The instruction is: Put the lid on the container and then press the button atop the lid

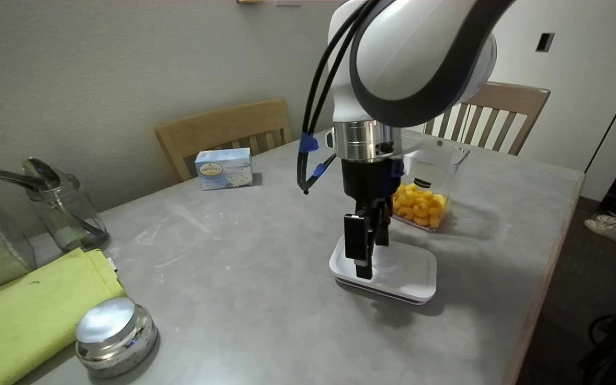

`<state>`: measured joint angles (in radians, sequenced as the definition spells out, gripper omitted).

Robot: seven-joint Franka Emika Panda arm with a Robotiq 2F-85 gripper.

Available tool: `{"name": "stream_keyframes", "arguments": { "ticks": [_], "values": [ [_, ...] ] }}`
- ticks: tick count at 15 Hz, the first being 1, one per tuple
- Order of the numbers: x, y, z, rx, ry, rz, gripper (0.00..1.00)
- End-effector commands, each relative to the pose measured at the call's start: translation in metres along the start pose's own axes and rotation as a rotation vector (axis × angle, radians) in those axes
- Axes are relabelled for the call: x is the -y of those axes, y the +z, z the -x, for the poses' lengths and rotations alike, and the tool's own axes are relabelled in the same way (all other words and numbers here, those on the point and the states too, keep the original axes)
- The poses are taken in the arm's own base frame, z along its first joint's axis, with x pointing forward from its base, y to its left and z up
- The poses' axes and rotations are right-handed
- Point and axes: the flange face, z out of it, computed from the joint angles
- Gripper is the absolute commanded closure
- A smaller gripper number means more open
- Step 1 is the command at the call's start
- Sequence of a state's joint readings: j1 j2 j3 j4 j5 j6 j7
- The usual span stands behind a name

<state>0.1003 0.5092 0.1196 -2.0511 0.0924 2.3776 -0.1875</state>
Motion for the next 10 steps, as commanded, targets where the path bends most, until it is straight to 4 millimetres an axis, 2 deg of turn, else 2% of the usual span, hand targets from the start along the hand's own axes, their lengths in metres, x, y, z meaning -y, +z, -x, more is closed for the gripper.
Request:
{"name": "stream_keyframes", "arguments": {
  "ticks": [1,10],
  "values": [
    [-0.0063,0.0033,0.0063,-0.001,0.009,-0.008,0.0],
    [-0.0133,0.0082,0.0147,0.006,0.001,0.014,0.0]
  ]
}}
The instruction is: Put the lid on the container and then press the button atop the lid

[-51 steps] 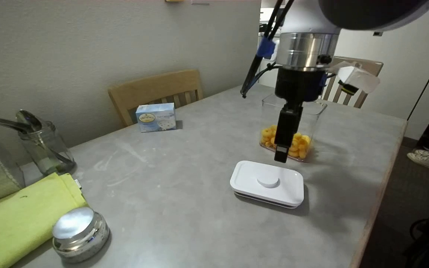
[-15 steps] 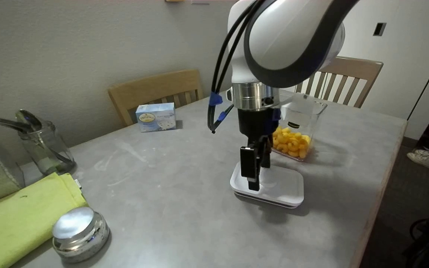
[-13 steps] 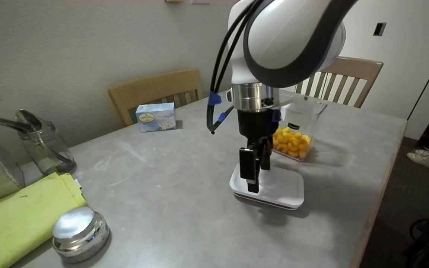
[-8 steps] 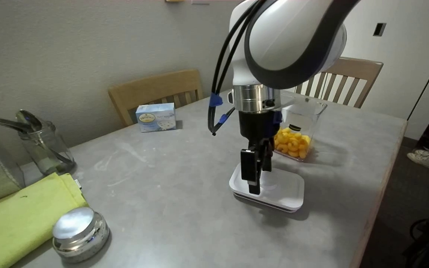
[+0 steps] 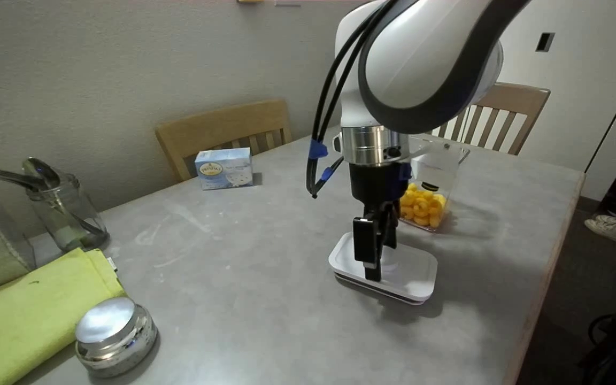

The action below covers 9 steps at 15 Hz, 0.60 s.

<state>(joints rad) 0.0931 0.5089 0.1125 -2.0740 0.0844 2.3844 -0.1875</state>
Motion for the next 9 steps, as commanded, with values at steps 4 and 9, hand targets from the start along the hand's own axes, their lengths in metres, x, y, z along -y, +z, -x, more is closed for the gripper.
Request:
{"name": "stream_keyframes", "arguments": {
  "ticks": [4,9],
  "values": [
    [-0.0034,-0.0023,0.0034,-0.031,-0.026,0.006,0.0],
    [-0.0024,-0.0052,0.001,-0.05,-0.037,-0.001,0.25]
  ]
}}
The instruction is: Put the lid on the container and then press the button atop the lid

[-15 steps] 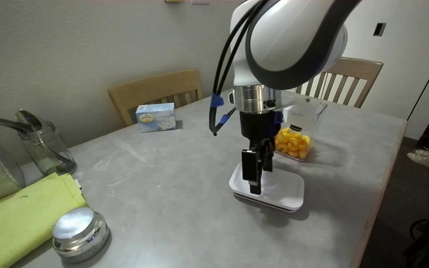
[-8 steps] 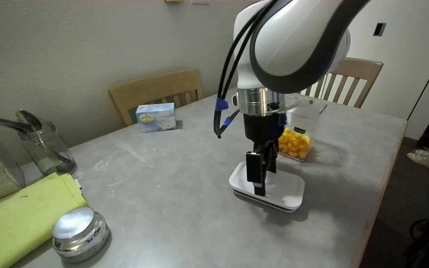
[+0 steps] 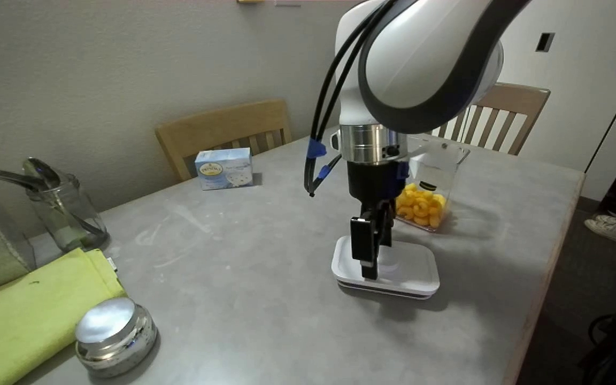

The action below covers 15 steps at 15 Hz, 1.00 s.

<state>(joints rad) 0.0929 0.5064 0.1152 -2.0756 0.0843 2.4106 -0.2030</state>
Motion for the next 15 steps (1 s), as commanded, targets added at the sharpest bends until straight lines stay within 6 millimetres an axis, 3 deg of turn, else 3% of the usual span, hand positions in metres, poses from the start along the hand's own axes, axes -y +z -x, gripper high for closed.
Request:
{"name": "stream_keyframes", "arguments": {
  "ticks": [1,5,9,11,15],
  "values": [
    [-0.0037,-0.0025,0.0035,-0.027,-0.018,-0.005,0.29],
    [-0.0053,-0.0039,0.0041,-0.035,-0.014,-0.007,0.26],
    [-0.0075,-0.0052,0.0053,-0.043,-0.01,-0.003,0.12],
    [-0.0087,-0.0055,0.0063,-0.044,-0.014,-0.001,0.17],
    [-0.0117,-0.0078,0.0078,-0.052,-0.016,0.0,0.4]
  ]
}}
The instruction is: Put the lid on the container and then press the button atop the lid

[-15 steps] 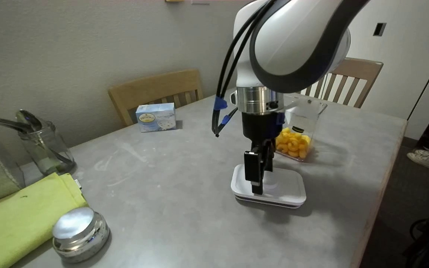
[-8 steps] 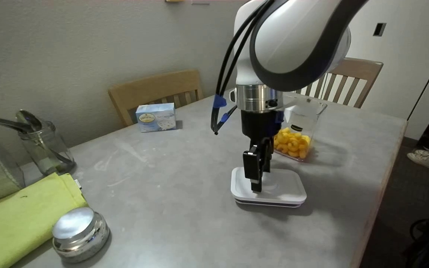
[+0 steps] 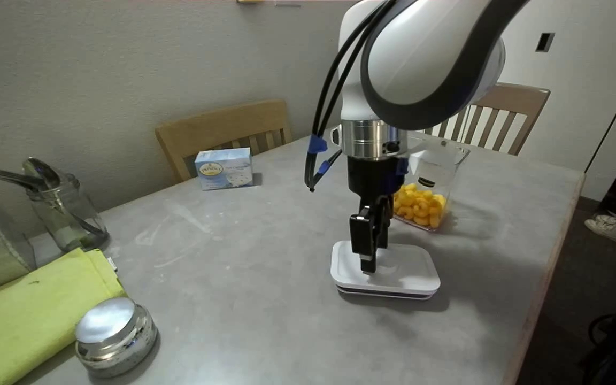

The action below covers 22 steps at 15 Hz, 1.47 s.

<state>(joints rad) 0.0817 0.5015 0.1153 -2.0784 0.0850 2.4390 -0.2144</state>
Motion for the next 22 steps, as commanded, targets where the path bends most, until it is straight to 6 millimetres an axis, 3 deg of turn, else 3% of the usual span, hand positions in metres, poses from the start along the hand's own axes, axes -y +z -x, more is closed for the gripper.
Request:
{"name": "stream_keyframes", "arguments": {
  "ticks": [1,5,7,9,15,22],
  "values": [
    [-0.006,-0.005,0.009,-0.024,-0.014,-0.005,0.42],
    [-0.01,-0.006,0.011,-0.029,-0.01,-0.004,0.41],
    [-0.012,-0.007,0.011,-0.034,-0.008,-0.004,0.52],
    [-0.013,-0.01,0.011,-0.037,-0.003,0.002,0.72],
    [-0.01,-0.028,0.008,-0.056,0.016,0.018,0.73],
    [-0.006,-0.071,0.005,-0.106,0.002,0.039,0.73]
  ]
}}
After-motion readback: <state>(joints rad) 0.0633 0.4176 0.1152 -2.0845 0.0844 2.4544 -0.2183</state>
